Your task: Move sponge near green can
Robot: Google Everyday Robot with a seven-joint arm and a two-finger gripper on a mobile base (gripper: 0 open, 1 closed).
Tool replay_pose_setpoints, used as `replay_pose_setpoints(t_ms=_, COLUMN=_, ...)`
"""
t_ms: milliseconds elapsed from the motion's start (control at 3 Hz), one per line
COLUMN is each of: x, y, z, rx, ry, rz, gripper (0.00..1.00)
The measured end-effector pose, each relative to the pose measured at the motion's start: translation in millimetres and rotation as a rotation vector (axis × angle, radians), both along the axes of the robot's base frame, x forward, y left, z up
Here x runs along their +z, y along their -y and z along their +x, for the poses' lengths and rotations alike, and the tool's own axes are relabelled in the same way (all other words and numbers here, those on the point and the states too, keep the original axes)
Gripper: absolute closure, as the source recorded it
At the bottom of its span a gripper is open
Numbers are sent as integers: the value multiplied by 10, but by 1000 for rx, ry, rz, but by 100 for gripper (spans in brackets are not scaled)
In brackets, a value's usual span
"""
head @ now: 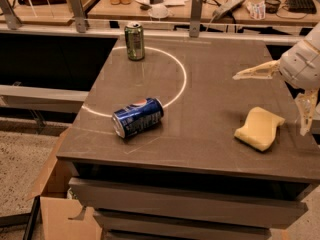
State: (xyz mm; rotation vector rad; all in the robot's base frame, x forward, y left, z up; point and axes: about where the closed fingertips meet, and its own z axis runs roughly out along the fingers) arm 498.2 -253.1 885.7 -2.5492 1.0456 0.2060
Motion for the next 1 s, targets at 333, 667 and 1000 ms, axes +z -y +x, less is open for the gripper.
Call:
replay_pose_setpoints(t_ms=333, x=-221, y=40, z=215, rx=20, ry=-22, rz=48, gripper=2)
replay_pose_setpoints(t_ms=667, x=-337, y=34, z=312, rx=34, ry=-36, rz=56, gripper=23)
replay_pose_setpoints(t_ms=1000, x=-409, y=40, z=414, rx=38, ry=-46, rz=20, gripper=47)
